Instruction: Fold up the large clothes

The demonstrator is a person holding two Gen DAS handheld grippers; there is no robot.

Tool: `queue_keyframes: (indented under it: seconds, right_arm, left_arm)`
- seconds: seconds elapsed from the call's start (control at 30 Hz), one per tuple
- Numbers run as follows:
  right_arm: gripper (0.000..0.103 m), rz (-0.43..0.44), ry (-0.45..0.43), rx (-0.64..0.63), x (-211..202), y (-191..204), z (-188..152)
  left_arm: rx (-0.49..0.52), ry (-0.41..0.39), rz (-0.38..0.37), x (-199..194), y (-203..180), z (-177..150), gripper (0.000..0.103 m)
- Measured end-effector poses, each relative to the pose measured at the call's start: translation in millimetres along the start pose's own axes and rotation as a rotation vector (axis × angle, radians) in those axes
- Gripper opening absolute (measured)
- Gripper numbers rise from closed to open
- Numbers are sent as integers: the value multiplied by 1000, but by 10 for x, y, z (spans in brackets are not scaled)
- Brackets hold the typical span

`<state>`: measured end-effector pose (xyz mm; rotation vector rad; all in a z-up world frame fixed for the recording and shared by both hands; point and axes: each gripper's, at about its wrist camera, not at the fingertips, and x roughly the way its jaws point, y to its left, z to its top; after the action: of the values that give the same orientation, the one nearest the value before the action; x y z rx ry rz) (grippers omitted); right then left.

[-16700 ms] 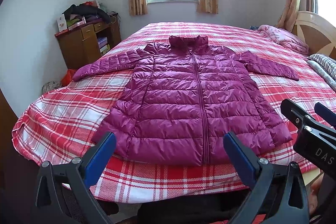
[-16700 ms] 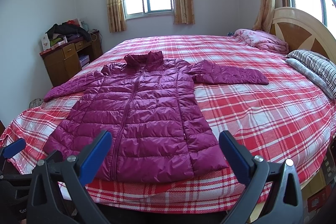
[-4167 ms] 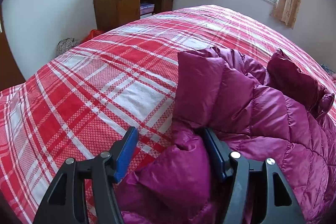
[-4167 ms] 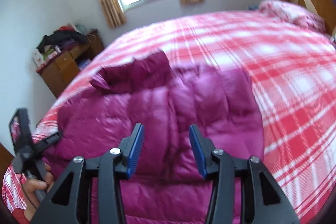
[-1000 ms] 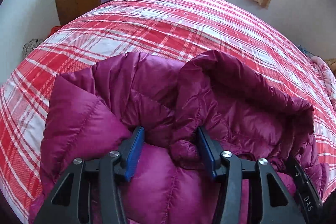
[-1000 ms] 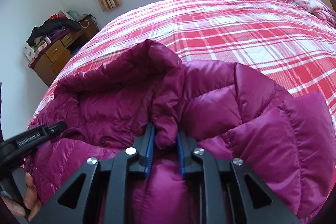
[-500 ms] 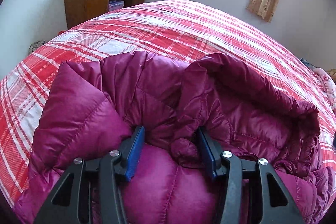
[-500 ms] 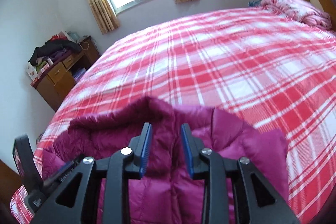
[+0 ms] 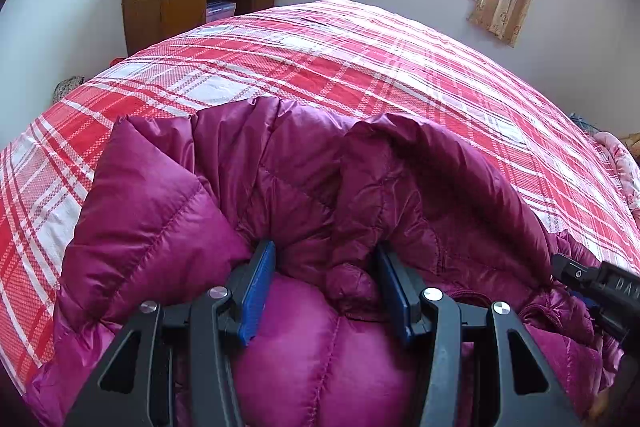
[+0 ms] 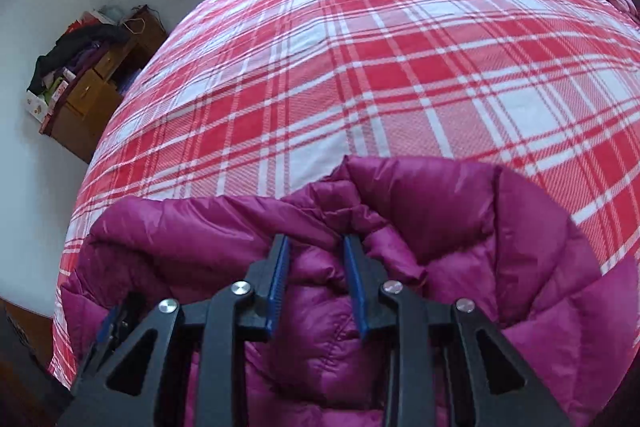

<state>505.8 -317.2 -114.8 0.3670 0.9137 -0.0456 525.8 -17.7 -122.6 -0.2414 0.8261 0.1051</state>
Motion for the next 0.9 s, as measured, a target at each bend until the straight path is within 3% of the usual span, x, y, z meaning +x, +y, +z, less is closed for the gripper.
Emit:
queue_keyframes:
  seconds: [0.07, 0.2, 0.33, 0.43, 0.5, 0.63, 0.77, 0.83, 0.9]
  right_arm:
    - [29, -35, -49, -85, 7, 71, -76]
    - [30, -82, -69, -124, -2, 155, -81]
    - [30, -65, -91, -118, -33, 124, -103]
    - [30, -48, -99, -111, -29, 119, -112]
    - [30, -31, -103, -99, -45, 95, -120]
    - [30, -10, -110, -83, -67, 62, -139]
    - [30, -2, -110, -81, -68, 53, -136]
    - [30, 6, -110, -78, -69, 44, -136]
    - [30, 6, -108, -76, -67, 45, -134]
  left_arm:
    - [-6, 4, -35, -30, 27, 0, 53]
    - [4, 26, -90, -246, 140, 28, 53]
    - [31, -77, -105, -717, 98, 244, 53]
    - [124, -125, -125, -838, -236, 562, 53]
    - [165, -127, -144, -734, -463, 754, 53]
    - [137, 17, -94, -116, -663, 905, 53]
    - [183, 96, 82, 299, -478, 596, 53]
    - [170, 94, 44, 345, -319, 391, 55]
    - [150, 45, 25, 289, -253, 291, 55]
